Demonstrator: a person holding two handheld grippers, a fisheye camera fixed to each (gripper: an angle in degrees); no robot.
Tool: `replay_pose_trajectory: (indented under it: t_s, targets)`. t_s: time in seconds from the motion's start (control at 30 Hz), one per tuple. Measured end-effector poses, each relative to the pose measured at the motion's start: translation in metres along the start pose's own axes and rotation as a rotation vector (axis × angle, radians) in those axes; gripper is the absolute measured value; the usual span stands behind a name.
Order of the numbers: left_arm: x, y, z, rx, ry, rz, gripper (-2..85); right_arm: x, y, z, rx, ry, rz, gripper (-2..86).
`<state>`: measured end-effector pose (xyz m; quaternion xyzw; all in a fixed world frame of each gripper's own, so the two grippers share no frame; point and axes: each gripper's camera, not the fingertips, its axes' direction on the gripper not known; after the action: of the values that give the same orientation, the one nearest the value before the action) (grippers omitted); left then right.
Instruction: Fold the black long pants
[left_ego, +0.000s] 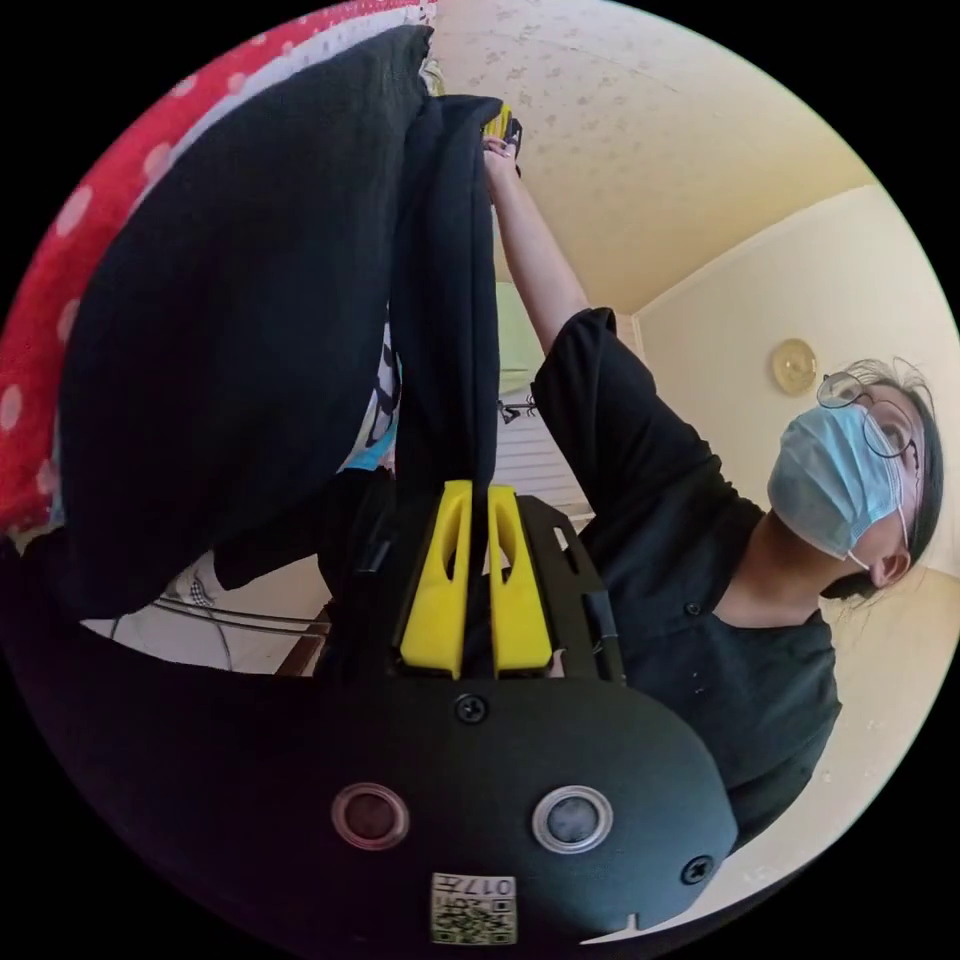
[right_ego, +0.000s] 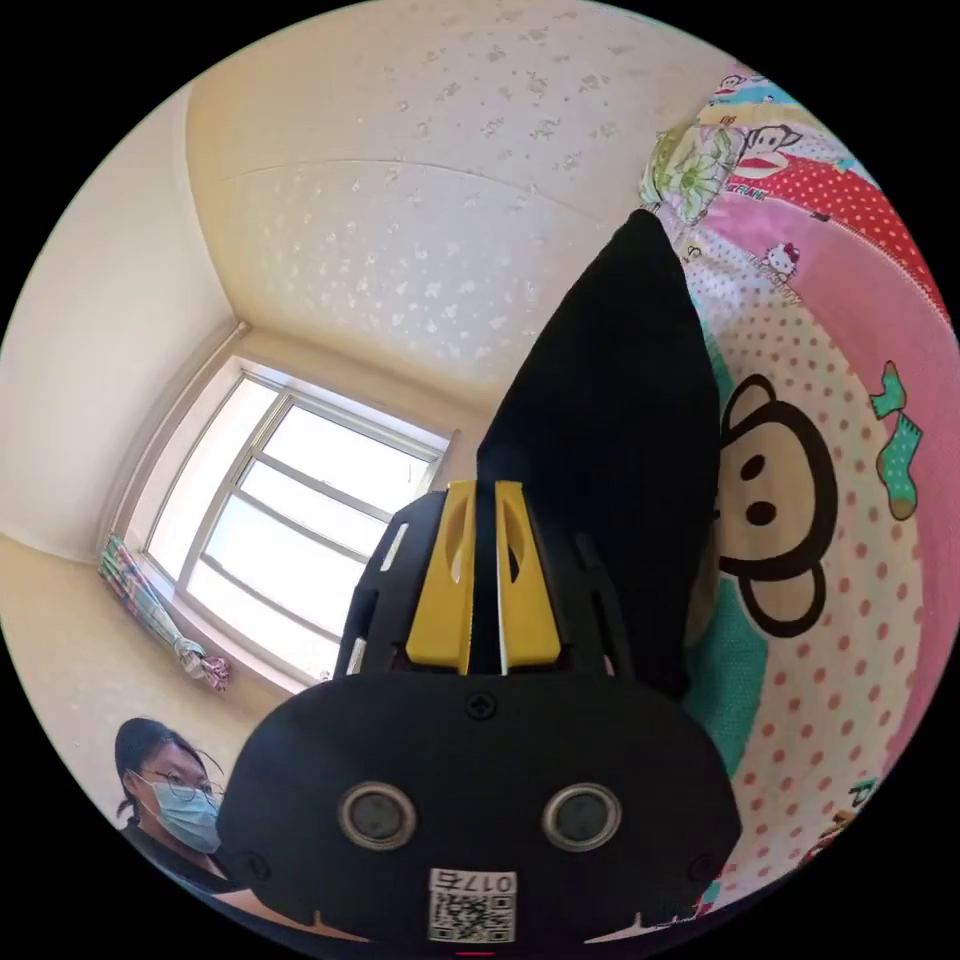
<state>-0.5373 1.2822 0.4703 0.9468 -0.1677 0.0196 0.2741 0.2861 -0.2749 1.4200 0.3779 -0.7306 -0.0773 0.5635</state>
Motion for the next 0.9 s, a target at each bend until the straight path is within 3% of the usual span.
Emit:
replay_pose_trajectory:
  t_s: [0.13, 0.2, 0.37, 0.47, 0.6, 0.67, 0.83, 0.9]
  targets:
    - [0.028, 0.014, -0.027, 0.096, -0.124, 0.014, 3.3, -0.009, 0.023, 0.073, -0.066, -0.042, -0.017, 3.3]
    - [0.045, 0.022, -0.046, 0.165, -0.281, 0.016, 3.6, -0.001, 0.045, 0.11, -0.087, -0.062, 0.023, 4.0]
    - [0.066, 0.03, -0.052, 0.253, -0.458, 0.022, 5.5, 0.008, 0.09, 0.127, -0.119, -0.119, 0.057, 7.1]
    - [0.081, 0.034, -0.055, 0.354, -0.486, 0.065, 8.2, -0.011, 0.114, 0.119, -0.311, -0.113, -0.046, 8.7]
    - [0.079, 0.001, -0.034, 0.256, -0.564, 0.054, 15.3, -0.062, 0.195, 0.073, -0.658, 0.138, -0.316, 12.3]
    - [0.078, -0.018, -0.02, 0.211, -0.608, 0.079, 16.7, -0.076, 0.246, 0.042, -0.722, 0.254, -0.386, 14.0]
    - [0.077, -0.062, -0.009, 0.248, -0.66, 0.13, 18.2, -0.069, 0.386, -0.028, -0.671, 0.267, -0.258, 17.8]
    - [0.061, -0.083, -0.007, 0.268, -0.707, 0.073, 17.8, -0.069, 0.447, -0.049, -0.451, 0.128, -0.209, 18.1]
